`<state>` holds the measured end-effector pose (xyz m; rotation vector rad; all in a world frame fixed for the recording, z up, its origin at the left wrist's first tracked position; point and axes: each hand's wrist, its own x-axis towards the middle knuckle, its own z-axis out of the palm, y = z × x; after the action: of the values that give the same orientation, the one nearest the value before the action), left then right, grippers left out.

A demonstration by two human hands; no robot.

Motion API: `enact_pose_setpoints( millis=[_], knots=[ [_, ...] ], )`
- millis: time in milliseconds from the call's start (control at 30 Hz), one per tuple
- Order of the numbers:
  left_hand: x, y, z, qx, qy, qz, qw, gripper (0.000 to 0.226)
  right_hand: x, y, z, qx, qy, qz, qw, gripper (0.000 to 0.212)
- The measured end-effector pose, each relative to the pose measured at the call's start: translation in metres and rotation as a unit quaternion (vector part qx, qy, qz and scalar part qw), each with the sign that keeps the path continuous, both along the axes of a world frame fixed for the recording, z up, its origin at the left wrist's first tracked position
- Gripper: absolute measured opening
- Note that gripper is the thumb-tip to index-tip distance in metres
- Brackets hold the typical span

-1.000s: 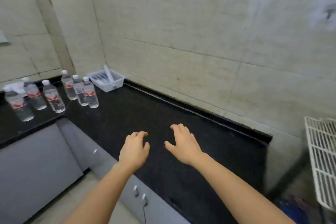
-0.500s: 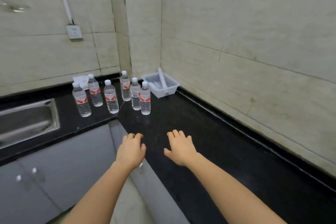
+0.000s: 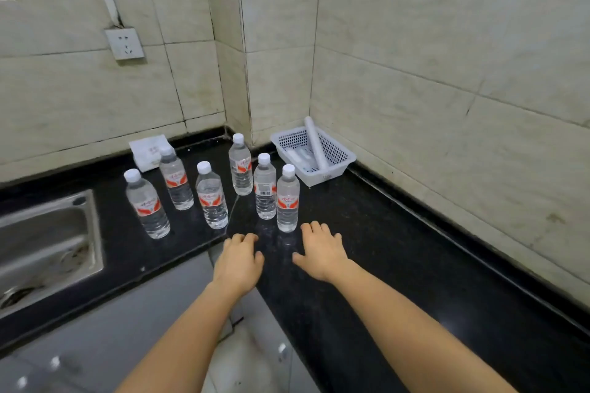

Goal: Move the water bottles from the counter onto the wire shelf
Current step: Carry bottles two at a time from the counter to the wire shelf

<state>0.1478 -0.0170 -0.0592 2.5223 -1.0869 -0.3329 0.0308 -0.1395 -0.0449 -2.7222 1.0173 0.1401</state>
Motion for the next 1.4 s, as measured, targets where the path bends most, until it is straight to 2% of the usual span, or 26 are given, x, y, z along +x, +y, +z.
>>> enact_pose_setpoints(
  millis=[100, 300, 467, 567, 733, 900, 1100, 1267, 1400],
  knots=[
    [0.038, -0.022, -0.006, -0.026, 0.003, -0.022, 0.999, 0.042, 0.034, -0.017, -0.003, 0.015, -0.02, -0.033, 0.999, 0.062],
    [0.114, -0.073, -0.007, -0.068, 0.018, -0.058, 0.996, 0.042, 0.091, -0.057, 0.005, -0.017, -0.092, -0.114, 0.989, 0.061],
    [0.156, -0.117, 0.003, -0.123, 0.028, -0.083, 0.988, 0.047, 0.128, -0.085, 0.012, -0.101, -0.088, -0.104, 0.986, 0.052],
    [0.17, -0.143, 0.013, -0.164, 0.026, -0.107, 0.98, 0.056, 0.142, -0.095, 0.011, -0.121, -0.065, -0.091, 0.986, 0.056],
    [0.184, -0.168, 0.009, -0.143, -0.033, -0.181, 0.972, 0.052, 0.147, -0.099, 0.001, -0.113, -0.07, -0.112, 0.985, 0.059],
    [0.194, -0.168, 0.004, -0.189, 0.019, -0.171, 0.967, 0.039, 0.146, -0.088, -0.011, -0.081, -0.176, -0.147, 0.97, 0.043],
    [0.19, -0.162, 0.008, -0.184, 0.043, -0.19, 0.963, 0.025, 0.142, -0.078, -0.014, -0.019, -0.255, -0.226, 0.94, 0.026],
    [0.182, -0.147, 0.003, -0.2, 0.034, -0.169, 0.965, 0.035, 0.118, -0.059, -0.019, 0.057, -0.312, -0.323, 0.892, 0.02],
    [0.165, -0.14, 0.005, -0.185, 0.021, -0.203, 0.961, 0.027, 0.082, -0.049, -0.017, 0.123, -0.336, -0.384, 0.851, 0.019]
  ],
)
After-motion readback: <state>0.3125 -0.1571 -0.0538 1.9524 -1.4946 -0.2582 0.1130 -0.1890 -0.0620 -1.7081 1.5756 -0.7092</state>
